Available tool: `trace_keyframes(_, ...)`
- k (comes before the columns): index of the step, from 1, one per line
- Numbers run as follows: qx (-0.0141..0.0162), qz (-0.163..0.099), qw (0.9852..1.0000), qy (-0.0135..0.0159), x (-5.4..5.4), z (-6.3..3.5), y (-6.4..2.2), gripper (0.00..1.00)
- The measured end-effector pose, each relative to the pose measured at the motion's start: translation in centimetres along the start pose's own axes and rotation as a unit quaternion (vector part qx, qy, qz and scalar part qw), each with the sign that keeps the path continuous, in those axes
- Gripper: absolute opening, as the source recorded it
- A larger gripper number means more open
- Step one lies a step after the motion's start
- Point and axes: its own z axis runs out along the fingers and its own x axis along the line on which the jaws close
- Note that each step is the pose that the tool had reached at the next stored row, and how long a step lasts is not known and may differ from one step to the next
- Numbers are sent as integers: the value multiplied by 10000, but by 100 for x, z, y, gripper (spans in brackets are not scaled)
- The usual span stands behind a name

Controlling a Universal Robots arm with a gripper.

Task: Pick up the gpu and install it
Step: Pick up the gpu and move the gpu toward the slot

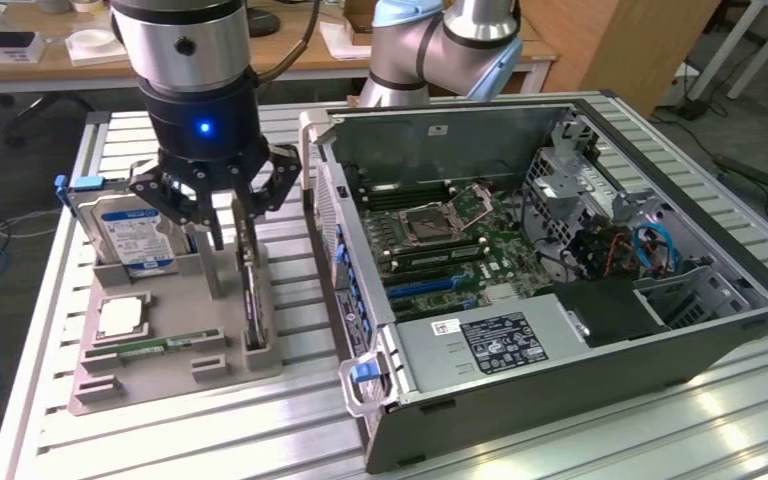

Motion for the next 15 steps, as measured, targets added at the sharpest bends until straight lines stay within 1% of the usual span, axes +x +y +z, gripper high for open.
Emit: trace_keyframes(15, 0, 0, 10000, 0, 4, 132, -27, 37)
